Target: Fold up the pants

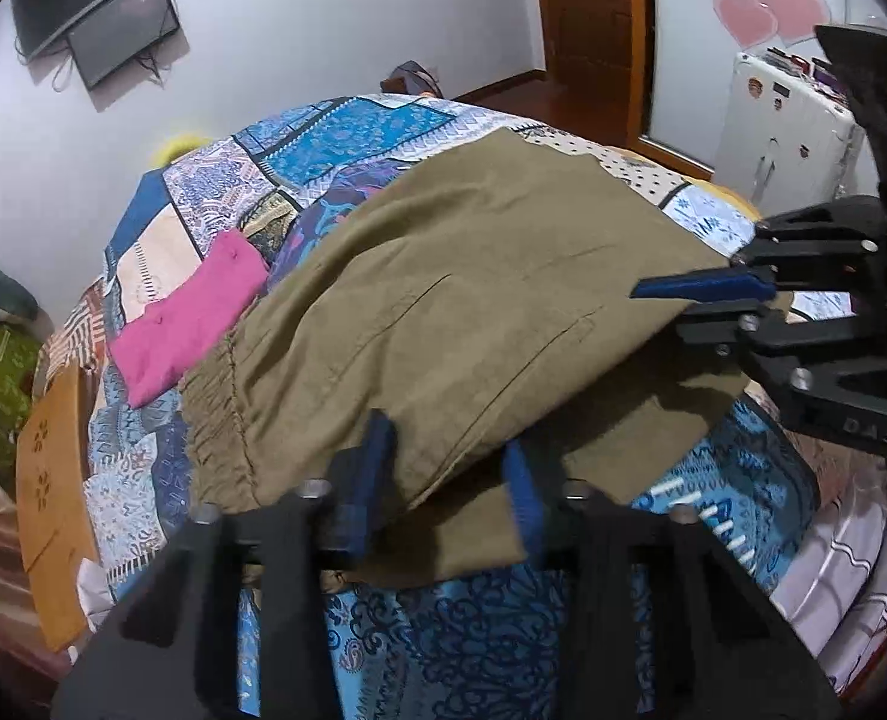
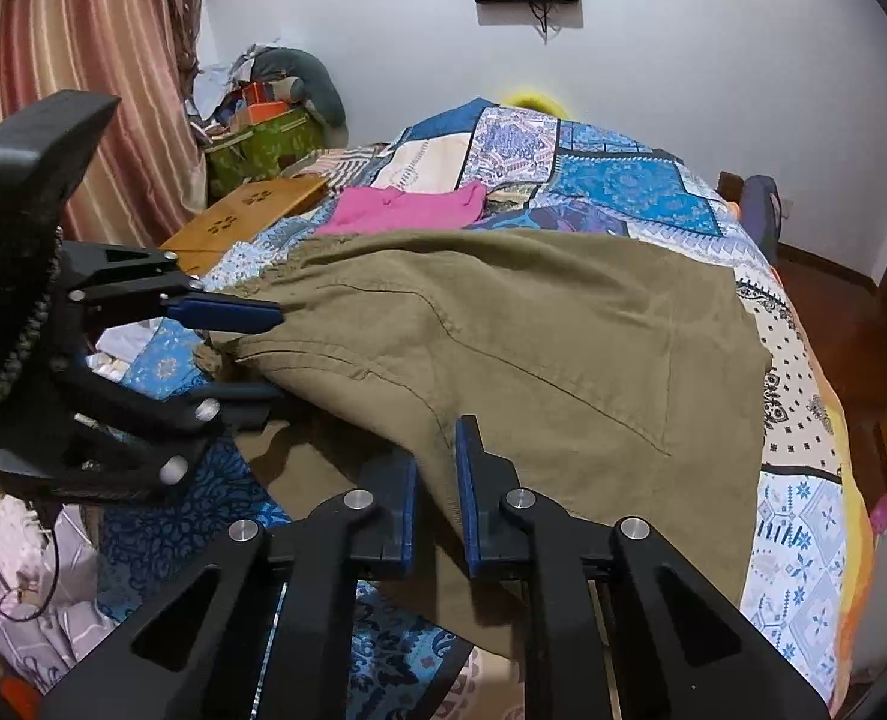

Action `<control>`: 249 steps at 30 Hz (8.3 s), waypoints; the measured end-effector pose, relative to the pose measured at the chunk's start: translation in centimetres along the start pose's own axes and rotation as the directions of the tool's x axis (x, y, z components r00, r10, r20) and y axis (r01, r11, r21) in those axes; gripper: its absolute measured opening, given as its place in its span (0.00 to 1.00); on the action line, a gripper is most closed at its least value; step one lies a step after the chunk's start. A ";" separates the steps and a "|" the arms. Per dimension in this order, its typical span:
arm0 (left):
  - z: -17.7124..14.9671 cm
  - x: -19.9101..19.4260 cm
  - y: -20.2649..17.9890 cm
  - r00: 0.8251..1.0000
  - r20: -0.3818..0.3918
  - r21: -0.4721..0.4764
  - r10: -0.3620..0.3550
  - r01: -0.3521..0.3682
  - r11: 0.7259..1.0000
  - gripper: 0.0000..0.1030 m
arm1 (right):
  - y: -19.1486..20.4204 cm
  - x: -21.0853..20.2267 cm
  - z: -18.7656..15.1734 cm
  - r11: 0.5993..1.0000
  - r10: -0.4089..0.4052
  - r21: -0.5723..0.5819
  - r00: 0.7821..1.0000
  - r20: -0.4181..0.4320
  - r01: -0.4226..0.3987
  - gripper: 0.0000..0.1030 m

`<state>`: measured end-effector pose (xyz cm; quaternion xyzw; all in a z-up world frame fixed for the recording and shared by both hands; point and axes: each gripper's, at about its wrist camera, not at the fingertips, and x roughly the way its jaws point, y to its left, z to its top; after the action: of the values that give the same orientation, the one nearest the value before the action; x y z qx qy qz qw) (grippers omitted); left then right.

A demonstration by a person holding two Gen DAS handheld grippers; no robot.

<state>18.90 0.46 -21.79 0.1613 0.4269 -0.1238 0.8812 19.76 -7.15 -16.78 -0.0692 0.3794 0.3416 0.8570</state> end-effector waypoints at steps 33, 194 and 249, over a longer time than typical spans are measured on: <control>-1.8 -5.5 2.3 0.987 0.073 -0.164 -0.142 0.152 0.975 0.36 | -0.2 -2.0 0.1 0.986 0.113 0.124 0.994 -0.013 -0.110 0.33; -2.7 -1.9 7.3 0.994 0.044 -0.460 0.098 -0.067 0.885 0.27 | -3.9 3.1 1.1 0.990 -0.069 0.112 0.989 -0.130 0.084 0.63; 7.4 -2.9 -8.2 0.985 0.111 -0.125 -0.132 0.145 0.981 0.21 | -7.7 -1.3 -6.9 0.946 0.032 0.325 0.995 -0.093 0.000 0.66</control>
<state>19.45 -9.69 -16.64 0.0657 0.3987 -0.1643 0.8998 19.86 -16.24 -21.82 0.0592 0.4720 0.2780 0.8345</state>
